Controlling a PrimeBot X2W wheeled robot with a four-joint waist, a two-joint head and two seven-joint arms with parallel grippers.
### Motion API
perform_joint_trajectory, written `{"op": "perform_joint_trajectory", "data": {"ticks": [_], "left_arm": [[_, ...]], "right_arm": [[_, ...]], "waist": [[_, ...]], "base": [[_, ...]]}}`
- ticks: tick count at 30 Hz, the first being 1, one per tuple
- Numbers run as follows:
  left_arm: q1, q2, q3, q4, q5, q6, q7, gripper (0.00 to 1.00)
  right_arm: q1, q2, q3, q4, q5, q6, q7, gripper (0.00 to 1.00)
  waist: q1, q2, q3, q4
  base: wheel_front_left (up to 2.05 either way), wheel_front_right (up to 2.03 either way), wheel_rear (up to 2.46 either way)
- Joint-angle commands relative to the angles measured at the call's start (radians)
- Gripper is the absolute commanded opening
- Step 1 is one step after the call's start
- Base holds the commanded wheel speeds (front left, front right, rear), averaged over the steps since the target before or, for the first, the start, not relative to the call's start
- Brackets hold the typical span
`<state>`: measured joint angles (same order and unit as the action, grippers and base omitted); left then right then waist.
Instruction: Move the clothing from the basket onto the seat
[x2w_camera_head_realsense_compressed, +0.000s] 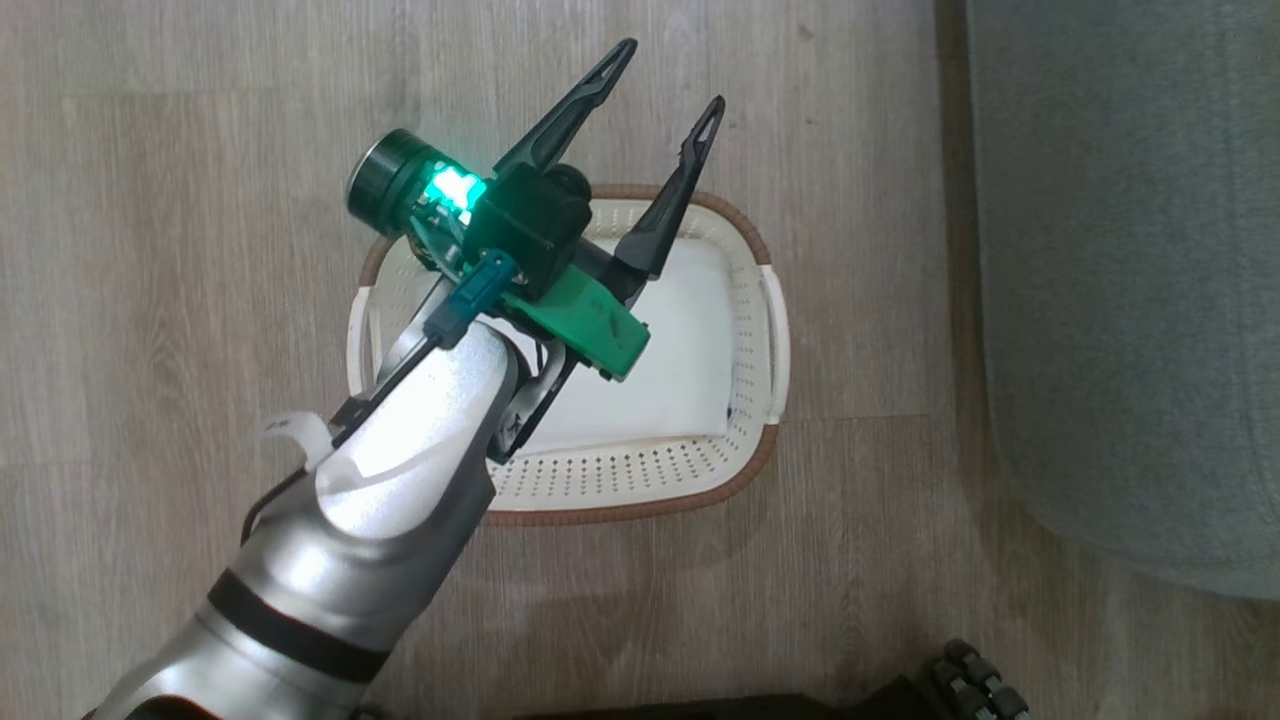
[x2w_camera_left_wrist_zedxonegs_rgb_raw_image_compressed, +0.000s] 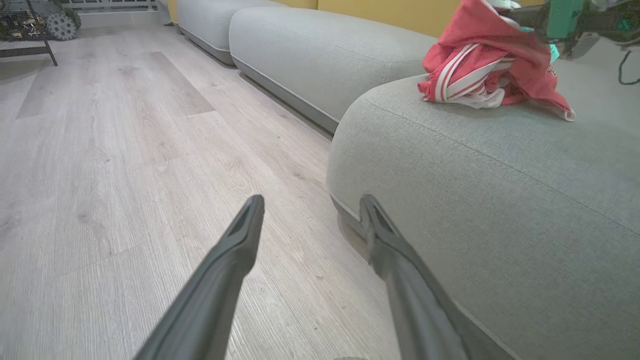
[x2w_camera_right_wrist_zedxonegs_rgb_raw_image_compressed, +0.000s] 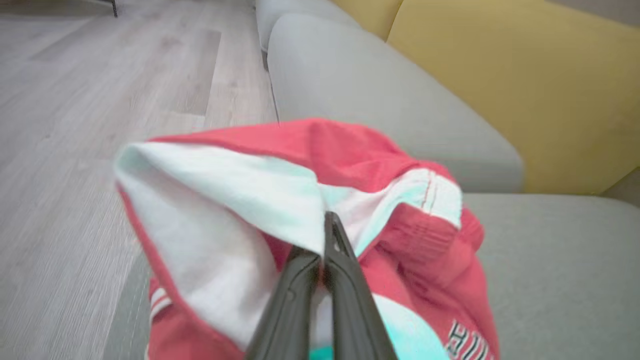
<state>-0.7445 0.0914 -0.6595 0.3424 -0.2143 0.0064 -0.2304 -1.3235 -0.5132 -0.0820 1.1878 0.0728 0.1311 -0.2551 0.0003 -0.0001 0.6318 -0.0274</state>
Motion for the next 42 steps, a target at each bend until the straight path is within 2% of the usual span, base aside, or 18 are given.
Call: {"op": "perform_joint_trajectory", "data": {"ticks": [1,2,4,5,6,7,14,24,32,42], "left_arm": [[-0.025,0.016,0.028,-0.030,0.002,0.005,-0.006,1.00],[-0.024,0.015,0.029,-0.028,-0.002,0.006,-0.008,1.00],[-0.021,0.014,0.032,-0.025,-0.009,0.007,-0.011,1.00],[-0.020,0.012,0.033,-0.025,-0.013,0.007,-0.013,1.00],[-0.018,0.011,0.035,-0.025,-0.016,0.008,-0.015,1.00],[-0.016,0.010,0.038,-0.024,-0.020,0.009,-0.017,1.00],[0.019,0.005,0.069,-0.016,-0.067,0.013,-0.026,1.00],[0.108,0.005,0.133,0.000,-0.127,0.039,-0.031,1.00],[0.237,0.014,0.231,-0.018,-0.160,0.089,-0.031,1.00],[0.482,0.057,0.349,-0.075,-0.167,0.142,-0.031,1.00]], "right_arm": [[0.012,-0.012,-0.020,-0.029,-0.019,0.000,-0.006,0.00],[0.025,-0.001,-0.034,-0.032,-0.033,0.000,-0.006,0.07],[0.050,0.019,-0.060,-0.044,-0.056,0.000,-0.006,0.36],[0.062,0.029,-0.071,-0.055,-0.066,0.000,-0.006,0.68],[0.075,0.042,-0.078,-0.069,-0.073,0.000,-0.006,0.92],[0.090,0.054,-0.081,-0.084,-0.078,0.000,-0.006,1.00],[0.208,0.111,-0.062,-0.233,-0.057,0.000,-0.007,1.00],[0.377,0.133,-0.002,-0.376,0.020,0.000,-0.007,1.00],[0.516,0.191,0.006,-0.439,0.064,0.000,-0.007,1.00],[0.743,0.318,0.046,-0.554,0.096,0.000,-0.007,1.00]], "waist": [[-0.0003,0.0001,0.001,0.002],[-0.0003,0.0001,0.000,0.000],[-0.0003,0.0001,-0.007,-0.005],[-0.0003,0.0001,-0.010,-0.008],[-0.0003,0.0001,-0.015,-0.012],[-0.0003,0.0001,-0.020,-0.016],[-0.0003,0.0001,-0.086,-0.045],[-0.0003,0.0001,-0.232,-0.072],[-0.0003,0.0001,-0.384,-0.050],[-0.0003,0.0001,-0.542,-0.004]], "base": [[0.00,0.00,0.00],[0.00,0.00,0.00],[0.00,0.00,0.00],[0.00,0.00,0.00],[0.00,0.00,0.00],[0.00,0.00,0.00],[0.00,0.00,0.00],[0.00,0.00,0.00],[0.00,0.00,0.00],[0.00,0.00,0.00]]}}
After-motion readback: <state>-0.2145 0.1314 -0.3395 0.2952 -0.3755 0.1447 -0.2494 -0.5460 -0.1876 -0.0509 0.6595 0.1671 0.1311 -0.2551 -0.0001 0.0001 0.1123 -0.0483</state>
